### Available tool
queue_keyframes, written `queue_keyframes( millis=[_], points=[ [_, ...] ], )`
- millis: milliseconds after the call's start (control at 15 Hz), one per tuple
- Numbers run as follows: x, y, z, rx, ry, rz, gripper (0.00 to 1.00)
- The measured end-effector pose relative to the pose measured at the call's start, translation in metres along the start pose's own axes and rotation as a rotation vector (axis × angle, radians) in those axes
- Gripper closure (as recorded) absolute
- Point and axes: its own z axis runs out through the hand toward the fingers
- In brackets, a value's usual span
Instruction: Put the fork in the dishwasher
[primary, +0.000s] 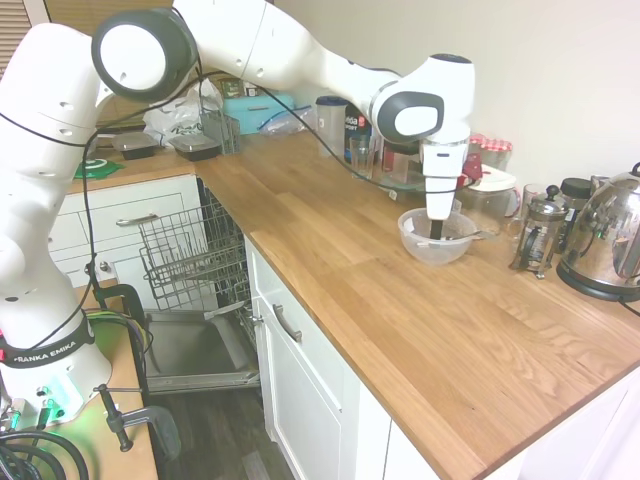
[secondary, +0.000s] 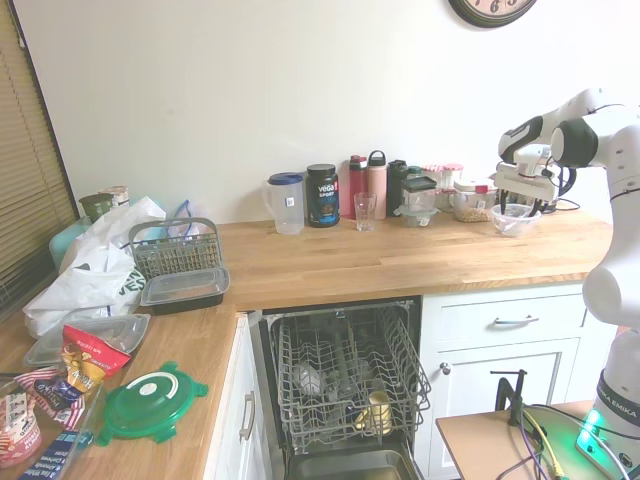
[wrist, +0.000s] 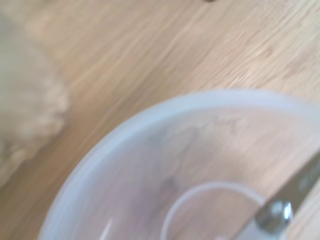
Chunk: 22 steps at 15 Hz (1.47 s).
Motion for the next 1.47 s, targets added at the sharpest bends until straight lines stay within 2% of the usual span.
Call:
queue_keyframes(
  millis=[600,933,1467],
  points=[
    [0.005,-0.016,0.017,-0.053,0.028,0.03,1.0],
    [0.0,-0.024,0.007,-0.05,0.037,0.024,1.0],
    [0.0,-0.027,0.011,-0.059,0.038,0.021,1.0]
  ],
)
